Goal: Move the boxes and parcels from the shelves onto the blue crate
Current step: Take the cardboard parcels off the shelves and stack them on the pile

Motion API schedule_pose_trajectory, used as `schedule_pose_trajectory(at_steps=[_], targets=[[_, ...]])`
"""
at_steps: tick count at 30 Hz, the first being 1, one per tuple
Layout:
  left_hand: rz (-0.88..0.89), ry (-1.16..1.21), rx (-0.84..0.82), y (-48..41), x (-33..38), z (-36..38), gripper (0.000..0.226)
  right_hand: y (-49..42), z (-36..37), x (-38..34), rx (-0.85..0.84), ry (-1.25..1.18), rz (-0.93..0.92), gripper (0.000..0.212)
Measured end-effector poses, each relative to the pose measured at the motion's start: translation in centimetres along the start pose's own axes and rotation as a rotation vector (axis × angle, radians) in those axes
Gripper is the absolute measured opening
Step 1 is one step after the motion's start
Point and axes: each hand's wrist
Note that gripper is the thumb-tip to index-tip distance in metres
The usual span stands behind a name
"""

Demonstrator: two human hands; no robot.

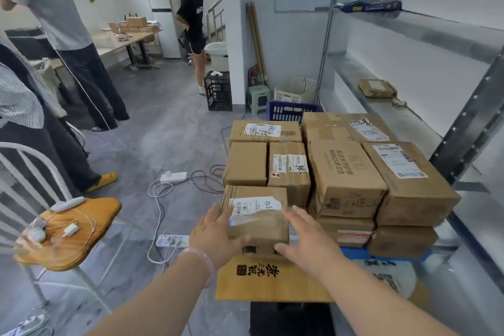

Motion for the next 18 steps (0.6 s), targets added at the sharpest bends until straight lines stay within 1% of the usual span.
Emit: schedule_pose_trajectory(at_steps=[3, 9, 18], targets=[[0.046, 0.041, -0.025, -0.4, -0.5, 0.2, 0.087, -0.2, 0.4, -0.3, -0.001, 0.017, 0.042, 0.079], [0.073, 0.051, -0.002, -0.8, -0.7, 0.2, 0.081, -0.9, 1.0, -0.4, 0.024, 0.032, 0.055, 0.073], [0.049, 0.085, 0.008, -1.0, -0.6, 0.1, 0.089, -1.5, 0.4, -0.2, -0.009, 0.082, 0.022, 0.077]])
Point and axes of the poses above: each hand's wrist, its own y-axis away from the middle knuckle, its own z-axis out of the palm, x = y × z, and after that the axes turned 9 degrees about z, right-handed
